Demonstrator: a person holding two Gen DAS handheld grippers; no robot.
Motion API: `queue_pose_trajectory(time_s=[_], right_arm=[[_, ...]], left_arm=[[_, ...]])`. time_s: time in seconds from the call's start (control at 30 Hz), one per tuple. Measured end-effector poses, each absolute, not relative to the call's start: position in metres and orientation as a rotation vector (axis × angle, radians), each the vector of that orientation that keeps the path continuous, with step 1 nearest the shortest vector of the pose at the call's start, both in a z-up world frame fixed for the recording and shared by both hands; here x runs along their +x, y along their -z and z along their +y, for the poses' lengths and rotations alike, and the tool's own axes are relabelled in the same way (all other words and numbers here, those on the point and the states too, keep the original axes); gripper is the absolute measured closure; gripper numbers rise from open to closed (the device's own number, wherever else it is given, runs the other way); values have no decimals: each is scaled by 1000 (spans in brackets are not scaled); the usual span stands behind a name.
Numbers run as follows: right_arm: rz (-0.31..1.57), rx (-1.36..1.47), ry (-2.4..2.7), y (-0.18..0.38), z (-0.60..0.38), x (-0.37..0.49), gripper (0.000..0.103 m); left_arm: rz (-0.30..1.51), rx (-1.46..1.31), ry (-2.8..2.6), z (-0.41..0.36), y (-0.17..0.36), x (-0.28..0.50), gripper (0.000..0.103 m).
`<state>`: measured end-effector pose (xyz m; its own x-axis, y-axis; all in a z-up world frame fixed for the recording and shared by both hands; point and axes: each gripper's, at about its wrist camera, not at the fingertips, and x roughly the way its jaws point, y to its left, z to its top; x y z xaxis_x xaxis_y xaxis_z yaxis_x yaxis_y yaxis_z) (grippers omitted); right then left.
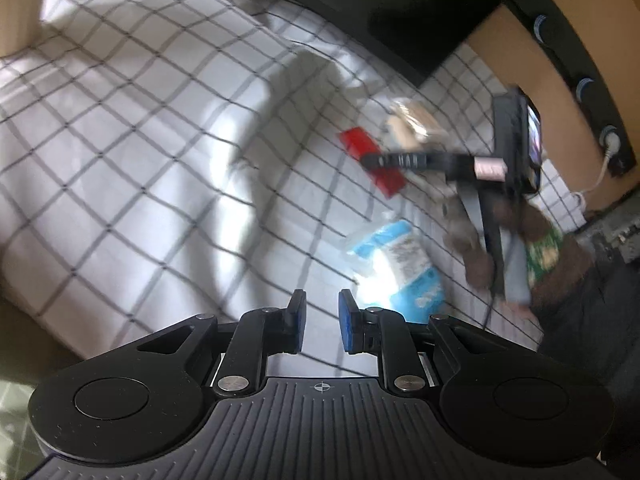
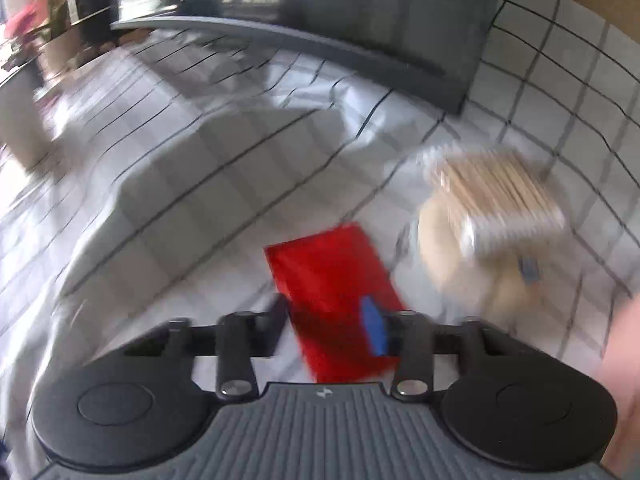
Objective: Organize soft objects
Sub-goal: 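Pass the wipes packet from the right tool to the left tool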
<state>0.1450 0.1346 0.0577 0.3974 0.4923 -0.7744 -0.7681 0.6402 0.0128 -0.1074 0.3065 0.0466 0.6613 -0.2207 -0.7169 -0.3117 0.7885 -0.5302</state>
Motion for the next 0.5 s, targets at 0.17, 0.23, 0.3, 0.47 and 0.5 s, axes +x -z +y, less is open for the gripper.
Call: queue_pose_trajectory(time_s=[0.17,0.23,0.3,0.47,0.5], right_arm=[[894,-358,-805,-53,71,86,102],[901,-365,-771,-52,47,64,102],[899,-377,-749,-51,31,48,101],[826,-453,-694,-54,-11,22,99],[810,-466,-688,-54,-19,19,96]], left_arm=[[861,-658,6,278,-49,-89,84],[845,-622,-4,262,-53,-82,84],[817,-568,-19,246,-61,-73,84],[766,-425,-120,198,-75,-45,83],[744,-382,-148,187,-73,-41,83]])
